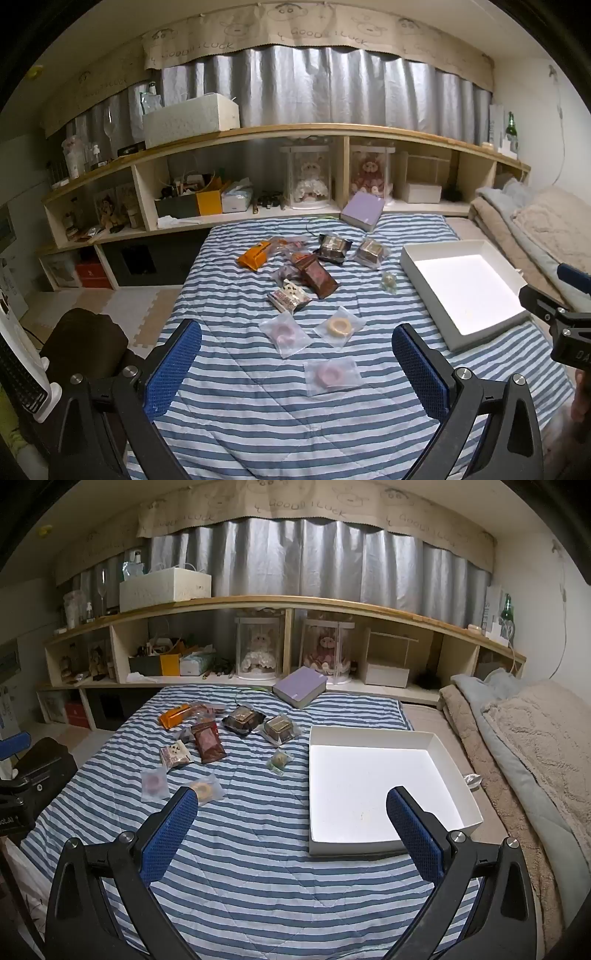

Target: Organize snacks

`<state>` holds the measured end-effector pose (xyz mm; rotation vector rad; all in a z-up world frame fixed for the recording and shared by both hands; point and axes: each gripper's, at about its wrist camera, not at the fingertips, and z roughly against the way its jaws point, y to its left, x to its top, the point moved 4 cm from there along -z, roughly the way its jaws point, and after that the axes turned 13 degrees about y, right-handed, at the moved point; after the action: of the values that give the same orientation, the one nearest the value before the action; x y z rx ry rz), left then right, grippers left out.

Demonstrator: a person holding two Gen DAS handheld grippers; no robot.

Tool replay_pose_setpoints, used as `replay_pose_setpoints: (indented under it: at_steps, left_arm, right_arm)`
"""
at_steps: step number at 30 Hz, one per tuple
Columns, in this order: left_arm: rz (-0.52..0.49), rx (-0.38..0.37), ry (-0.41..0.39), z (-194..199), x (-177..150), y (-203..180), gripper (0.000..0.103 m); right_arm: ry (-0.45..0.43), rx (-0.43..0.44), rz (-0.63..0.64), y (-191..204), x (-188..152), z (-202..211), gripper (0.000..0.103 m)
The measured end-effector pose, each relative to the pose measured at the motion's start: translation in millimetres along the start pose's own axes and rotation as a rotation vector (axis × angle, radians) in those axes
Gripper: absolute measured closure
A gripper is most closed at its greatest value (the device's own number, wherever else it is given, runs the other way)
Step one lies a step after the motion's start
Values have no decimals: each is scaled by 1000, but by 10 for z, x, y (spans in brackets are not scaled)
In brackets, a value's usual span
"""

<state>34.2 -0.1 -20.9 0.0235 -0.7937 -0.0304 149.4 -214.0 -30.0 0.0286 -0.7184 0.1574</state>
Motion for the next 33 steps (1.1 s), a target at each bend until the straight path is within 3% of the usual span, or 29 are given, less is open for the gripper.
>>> replay_pose_setpoints:
  at_steps: [33]
  left_arm:
    - [-1,3,-8,2,3,1,0]
  right_arm:
    - [-16,0,-7,-16,19,39,0]
